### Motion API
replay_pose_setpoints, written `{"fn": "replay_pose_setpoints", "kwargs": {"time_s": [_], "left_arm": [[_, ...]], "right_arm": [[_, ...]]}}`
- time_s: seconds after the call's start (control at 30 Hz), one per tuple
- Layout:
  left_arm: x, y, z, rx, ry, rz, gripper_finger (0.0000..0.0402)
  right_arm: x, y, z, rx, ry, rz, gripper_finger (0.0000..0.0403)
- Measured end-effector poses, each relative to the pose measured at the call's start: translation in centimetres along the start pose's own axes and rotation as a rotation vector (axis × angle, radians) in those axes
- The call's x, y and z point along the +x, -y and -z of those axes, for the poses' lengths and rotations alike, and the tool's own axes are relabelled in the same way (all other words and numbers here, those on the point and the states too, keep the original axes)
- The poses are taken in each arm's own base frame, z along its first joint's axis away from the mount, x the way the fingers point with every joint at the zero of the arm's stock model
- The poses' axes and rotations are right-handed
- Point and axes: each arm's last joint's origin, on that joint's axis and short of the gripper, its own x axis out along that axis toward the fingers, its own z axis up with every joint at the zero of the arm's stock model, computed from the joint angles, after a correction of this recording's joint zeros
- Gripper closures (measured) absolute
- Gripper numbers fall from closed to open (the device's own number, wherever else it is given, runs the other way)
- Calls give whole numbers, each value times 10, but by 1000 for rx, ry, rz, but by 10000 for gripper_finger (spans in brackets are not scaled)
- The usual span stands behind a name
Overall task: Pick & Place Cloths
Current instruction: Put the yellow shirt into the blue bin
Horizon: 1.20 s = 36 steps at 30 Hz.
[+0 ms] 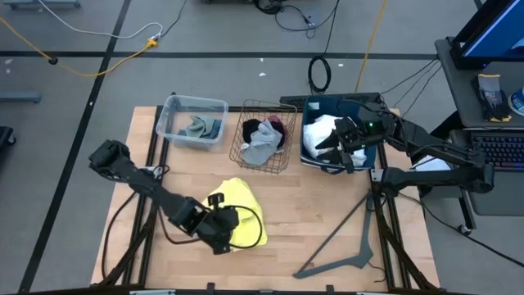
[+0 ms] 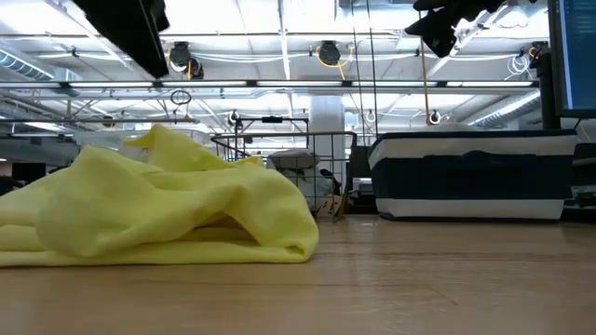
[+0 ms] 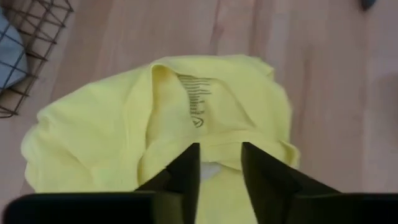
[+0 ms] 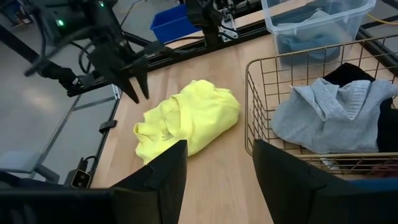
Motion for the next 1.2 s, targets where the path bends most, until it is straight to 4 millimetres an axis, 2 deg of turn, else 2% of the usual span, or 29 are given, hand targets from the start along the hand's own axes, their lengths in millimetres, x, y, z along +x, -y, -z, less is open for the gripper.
{"fn": "replay_pose_setpoints", "kwargs": {"time_s": [0.4, 0.57, 0.7, 0.87, 0.97, 1.07, 1.2], "left_arm": [[40, -30, -15, -71, -122, -49, 89], [71, -37, -12, -66, -249, -21, 38], [106, -39, -1, -57, -388, -18, 15], [140, -40, 10, -51, -472, -42, 13], [143, -39, 10, -50, -470, -44, 31], [144, -39, 9, -39, -443, -43, 74], [146, -34, 5, 6, -358, -58, 170]], "right_arm": [[0, 0, 0, -23, 0, 0, 232], [0, 0, 0, -29, 0, 0, 232], [0, 0, 0, -28, 0, 0, 232], [0, 0, 0, -28, 0, 0, 232], [0, 0, 0, -28, 0, 0, 232], [0, 0, 0, -28, 0, 0, 232], [0, 0, 0, -29, 0, 0, 232]]}}
